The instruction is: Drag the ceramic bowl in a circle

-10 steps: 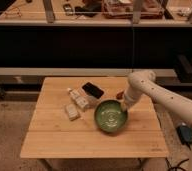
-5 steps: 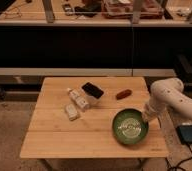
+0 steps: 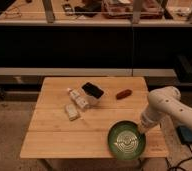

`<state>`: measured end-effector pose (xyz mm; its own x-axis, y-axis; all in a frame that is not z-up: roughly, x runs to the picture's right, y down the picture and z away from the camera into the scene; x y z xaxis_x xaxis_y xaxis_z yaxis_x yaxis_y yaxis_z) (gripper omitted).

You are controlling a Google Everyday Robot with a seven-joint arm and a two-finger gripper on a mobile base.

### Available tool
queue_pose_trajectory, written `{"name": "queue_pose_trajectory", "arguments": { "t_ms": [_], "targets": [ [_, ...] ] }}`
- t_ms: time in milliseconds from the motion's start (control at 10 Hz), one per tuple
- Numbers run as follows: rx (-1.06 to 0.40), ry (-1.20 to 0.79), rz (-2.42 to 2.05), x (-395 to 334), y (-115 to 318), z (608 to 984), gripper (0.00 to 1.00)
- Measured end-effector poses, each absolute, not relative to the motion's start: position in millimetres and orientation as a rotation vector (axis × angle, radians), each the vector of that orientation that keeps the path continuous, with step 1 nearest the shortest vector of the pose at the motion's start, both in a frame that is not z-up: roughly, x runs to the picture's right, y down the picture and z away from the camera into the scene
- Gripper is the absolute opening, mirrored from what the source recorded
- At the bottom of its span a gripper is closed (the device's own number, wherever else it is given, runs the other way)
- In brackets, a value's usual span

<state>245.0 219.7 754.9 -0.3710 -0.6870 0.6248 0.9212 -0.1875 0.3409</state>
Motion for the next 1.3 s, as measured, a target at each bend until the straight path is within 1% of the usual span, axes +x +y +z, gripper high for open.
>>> {"name": "queue_pose_trajectory", "arguments": {
  "t_ms": [300, 700, 900, 1100, 1200, 1300],
  "targets": [
    [-0.335, -0.902, -1.871, 194.4, 209.9, 781.3, 0.0],
    [-0.202, -0.914, -1.94, 142.1, 159.9, 829.8, 0.0],
    [-0.167, -0.879, -1.895, 148.2, 134.7, 851.2, 0.0],
    [-0.18, -0.816, -1.826, 181.8, 117.5, 863.7, 0.0],
    [-0.188, -0.804, -1.812, 189.9, 116.0, 863.9, 0.0],
    [-0.205, -0.756, -1.763, 220.0, 111.6, 858.1, 0.0]
  ]
}}
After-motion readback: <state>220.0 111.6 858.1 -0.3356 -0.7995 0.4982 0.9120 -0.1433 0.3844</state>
